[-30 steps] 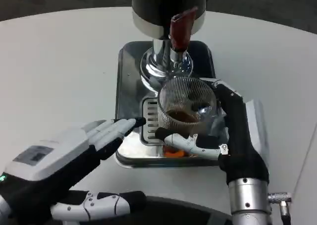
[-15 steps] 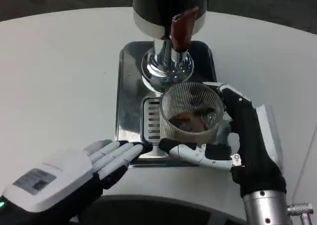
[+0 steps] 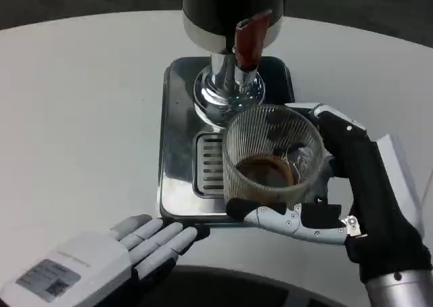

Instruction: Grasp the cup under the faucet to collect the drink, then remove the cup.

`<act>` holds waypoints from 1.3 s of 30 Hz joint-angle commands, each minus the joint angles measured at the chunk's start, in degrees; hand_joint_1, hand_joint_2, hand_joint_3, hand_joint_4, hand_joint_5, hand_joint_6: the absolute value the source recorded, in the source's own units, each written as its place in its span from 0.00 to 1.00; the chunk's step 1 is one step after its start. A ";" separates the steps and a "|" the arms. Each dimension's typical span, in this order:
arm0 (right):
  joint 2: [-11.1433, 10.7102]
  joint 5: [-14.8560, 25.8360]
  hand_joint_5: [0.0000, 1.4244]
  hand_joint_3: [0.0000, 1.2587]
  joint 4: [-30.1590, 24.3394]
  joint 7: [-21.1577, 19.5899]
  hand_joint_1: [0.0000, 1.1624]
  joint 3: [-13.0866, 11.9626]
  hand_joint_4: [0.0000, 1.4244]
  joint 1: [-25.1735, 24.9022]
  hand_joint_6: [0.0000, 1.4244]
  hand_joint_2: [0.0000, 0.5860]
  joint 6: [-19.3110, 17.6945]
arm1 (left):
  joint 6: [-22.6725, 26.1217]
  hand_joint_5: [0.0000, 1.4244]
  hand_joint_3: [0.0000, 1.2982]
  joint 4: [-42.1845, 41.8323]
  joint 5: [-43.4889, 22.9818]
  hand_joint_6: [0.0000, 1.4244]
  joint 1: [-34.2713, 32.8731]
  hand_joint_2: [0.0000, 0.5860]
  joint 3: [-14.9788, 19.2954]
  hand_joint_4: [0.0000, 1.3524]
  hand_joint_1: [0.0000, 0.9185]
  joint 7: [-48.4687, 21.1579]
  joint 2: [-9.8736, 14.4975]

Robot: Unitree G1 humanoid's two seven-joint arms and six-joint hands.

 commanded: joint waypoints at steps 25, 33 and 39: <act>-1.37 -5.51 0.70 0.57 -15.00 3.30 0.96 7.86 0.67 18.10 0.93 0.15 -2.67 | 3.68 0.00 0.00 -4.96 7.98 0.00 1.19 0.08 1.62 0.00 0.00 6.17 -8.74; -1.19 -5.15 0.70 0.57 -15.63 2.71 0.96 8.07 0.67 19.48 0.93 0.15 -2.84 | 6.42 0.00 0.00 -5.21 10.32 0.00 -0.85 0.08 -0.04 0.00 0.00 6.33 -9.78; -1.10 -5.41 0.71 0.57 -15.63 2.05 0.96 8.16 0.67 18.95 0.94 0.15 -2.83 | 7.25 0.00 0.00 -5.09 10.27 0.00 -1.76 0.08 -0.80 0.00 0.00 6.24 -9.86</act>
